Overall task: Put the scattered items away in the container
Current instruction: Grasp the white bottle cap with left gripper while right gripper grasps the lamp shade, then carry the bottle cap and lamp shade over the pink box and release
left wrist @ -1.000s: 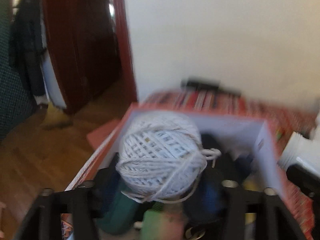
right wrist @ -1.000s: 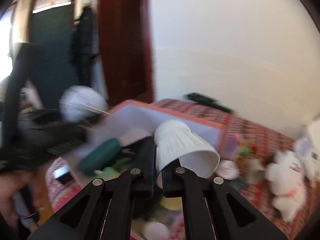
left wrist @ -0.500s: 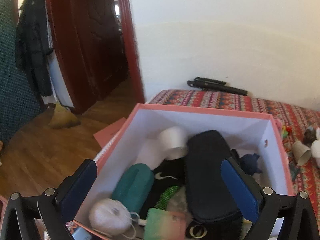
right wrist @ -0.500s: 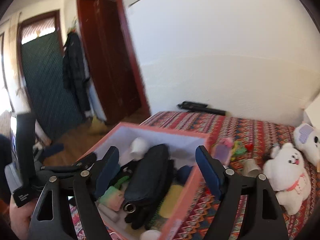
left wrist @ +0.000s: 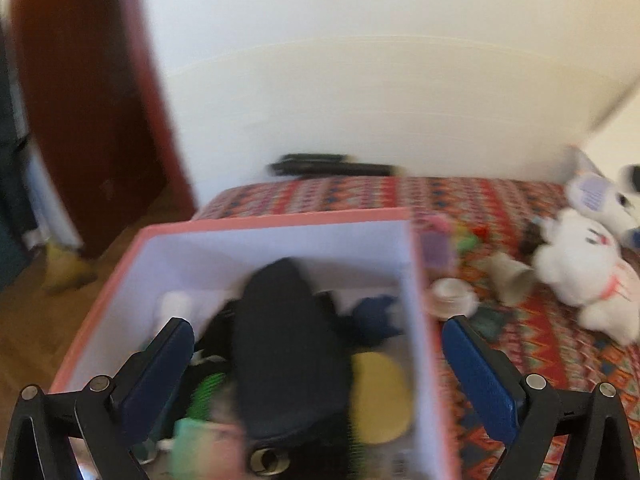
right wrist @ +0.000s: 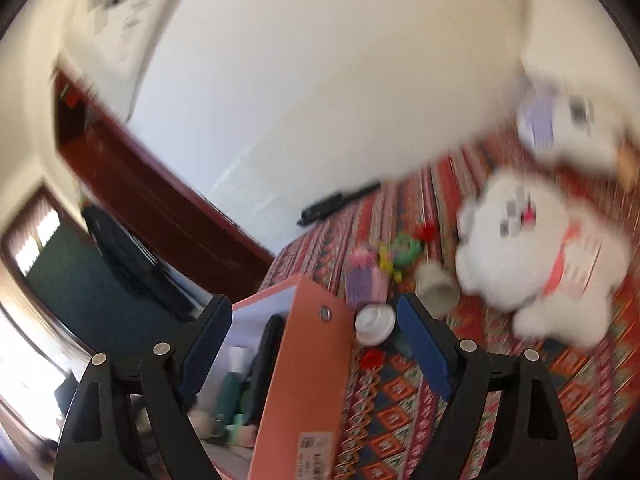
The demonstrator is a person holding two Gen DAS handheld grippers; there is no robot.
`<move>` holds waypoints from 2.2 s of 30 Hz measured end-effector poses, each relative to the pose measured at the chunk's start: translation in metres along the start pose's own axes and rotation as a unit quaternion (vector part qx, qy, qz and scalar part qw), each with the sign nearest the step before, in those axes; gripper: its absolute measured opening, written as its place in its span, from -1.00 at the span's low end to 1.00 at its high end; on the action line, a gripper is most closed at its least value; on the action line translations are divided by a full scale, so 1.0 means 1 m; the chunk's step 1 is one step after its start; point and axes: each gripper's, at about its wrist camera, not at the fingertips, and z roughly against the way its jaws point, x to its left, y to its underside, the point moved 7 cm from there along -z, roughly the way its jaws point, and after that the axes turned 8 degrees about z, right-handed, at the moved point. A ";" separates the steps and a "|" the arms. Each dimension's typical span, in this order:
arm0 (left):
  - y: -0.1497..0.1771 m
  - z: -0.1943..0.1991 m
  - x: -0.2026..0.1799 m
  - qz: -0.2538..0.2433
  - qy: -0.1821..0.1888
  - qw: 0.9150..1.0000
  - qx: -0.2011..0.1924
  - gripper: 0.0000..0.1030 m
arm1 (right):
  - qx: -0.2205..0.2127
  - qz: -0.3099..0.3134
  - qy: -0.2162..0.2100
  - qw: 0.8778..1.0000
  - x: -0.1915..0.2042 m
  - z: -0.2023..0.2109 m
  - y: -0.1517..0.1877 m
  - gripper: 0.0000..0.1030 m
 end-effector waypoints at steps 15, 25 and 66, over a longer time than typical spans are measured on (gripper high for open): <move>0.019 -0.145 -0.154 -0.043 0.041 0.993 0.106 0.98 | 0.082 -0.181 0.044 0.979 -0.163 -0.120 0.026 0.83; 0.025 -0.211 -0.172 -0.177 -0.147 0.973 0.019 0.98 | 0.096 -0.070 0.064 0.991 -0.161 -0.172 0.006 0.77; 0.129 0.072 -0.168 -0.036 0.227 0.968 0.101 0.11 | 0.092 0.007 0.104 0.990 -0.080 0.117 0.113 0.16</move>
